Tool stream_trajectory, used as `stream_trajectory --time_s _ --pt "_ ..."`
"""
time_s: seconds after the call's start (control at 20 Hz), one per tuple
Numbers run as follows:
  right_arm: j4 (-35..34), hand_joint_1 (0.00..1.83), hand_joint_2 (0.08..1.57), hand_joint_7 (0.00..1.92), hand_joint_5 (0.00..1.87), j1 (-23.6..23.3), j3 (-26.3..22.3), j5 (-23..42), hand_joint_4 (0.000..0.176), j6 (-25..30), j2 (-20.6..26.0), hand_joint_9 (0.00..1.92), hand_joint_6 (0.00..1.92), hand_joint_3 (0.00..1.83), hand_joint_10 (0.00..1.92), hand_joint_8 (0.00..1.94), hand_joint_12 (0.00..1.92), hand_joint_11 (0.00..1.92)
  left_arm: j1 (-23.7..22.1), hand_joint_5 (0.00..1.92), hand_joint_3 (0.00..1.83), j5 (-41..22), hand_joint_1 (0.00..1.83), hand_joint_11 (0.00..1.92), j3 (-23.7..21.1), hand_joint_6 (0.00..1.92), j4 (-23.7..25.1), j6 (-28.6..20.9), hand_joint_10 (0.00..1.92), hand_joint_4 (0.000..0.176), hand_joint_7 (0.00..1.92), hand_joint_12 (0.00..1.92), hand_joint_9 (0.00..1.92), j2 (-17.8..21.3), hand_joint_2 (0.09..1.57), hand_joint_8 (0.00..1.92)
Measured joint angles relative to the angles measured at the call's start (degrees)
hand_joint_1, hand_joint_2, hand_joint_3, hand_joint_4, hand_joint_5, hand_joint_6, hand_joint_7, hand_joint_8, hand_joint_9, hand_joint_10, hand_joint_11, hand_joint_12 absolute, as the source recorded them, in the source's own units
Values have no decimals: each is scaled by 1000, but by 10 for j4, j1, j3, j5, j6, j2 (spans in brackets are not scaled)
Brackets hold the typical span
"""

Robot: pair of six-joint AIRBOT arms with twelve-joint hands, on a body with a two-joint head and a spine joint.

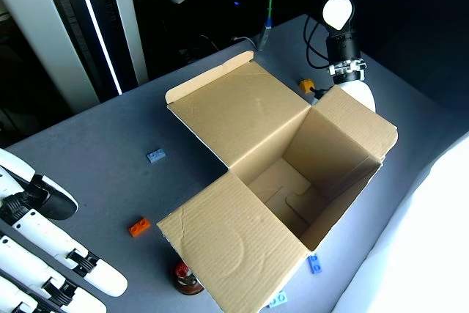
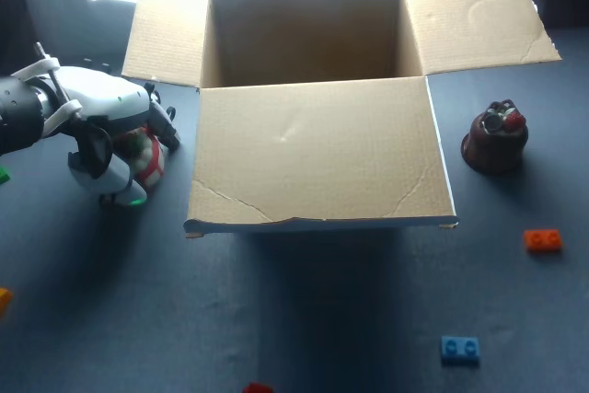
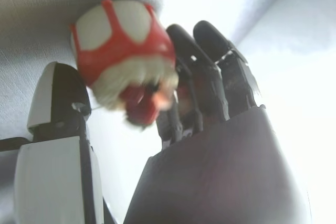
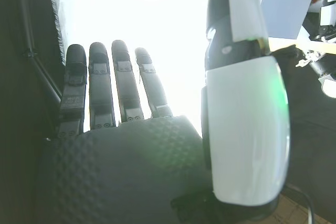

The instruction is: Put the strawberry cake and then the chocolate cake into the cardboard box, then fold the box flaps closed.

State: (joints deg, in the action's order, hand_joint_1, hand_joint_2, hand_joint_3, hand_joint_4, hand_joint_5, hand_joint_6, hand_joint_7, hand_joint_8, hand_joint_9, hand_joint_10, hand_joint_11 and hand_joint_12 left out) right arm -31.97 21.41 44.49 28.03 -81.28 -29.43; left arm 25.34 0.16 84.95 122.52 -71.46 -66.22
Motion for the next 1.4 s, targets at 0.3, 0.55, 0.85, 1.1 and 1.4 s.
stream_trajectory --time_s 0.3,0.55,0.85,1.1,1.4 --pt "0 870 976 166 88 0 0 0 0 0 0 167 5 0 3 1 342 0 -3 481 1 -16 1074 199 0 686 0 0 1544 3 274 1794 279 1 1161 1376" --pt "0 862 992 188 90 0 -1 0 0 0 0 186 3 3 6 2 542 0 -8 437 0 -31 1067 202 -6 793 2 1 1570 5 254 1865 268 16 1159 1371" --pt "0 863 992 188 90 0 -1 0 0 0 0 187 2 2 5 2 545 0 -22 439 0 -36 1068 200 -27 789 1 2 1576 4 253 1869 265 66 1158 1372" --pt "0 864 991 146 57 0 -2 0 0 0 0 160 1 3 1 0 239 0 -55 430 3 -44 1060 196 -35 837 0 3 1590 6 250 1824 275 94 1169 1424" --pt "0 822 1014 139 72 0 -2 1 0 0 1 155 2 3 4 1 376 0 -105 459 0 -70 1064 199 -21 812 12 2 1560 15 289 1832 303 106 1160 1382"
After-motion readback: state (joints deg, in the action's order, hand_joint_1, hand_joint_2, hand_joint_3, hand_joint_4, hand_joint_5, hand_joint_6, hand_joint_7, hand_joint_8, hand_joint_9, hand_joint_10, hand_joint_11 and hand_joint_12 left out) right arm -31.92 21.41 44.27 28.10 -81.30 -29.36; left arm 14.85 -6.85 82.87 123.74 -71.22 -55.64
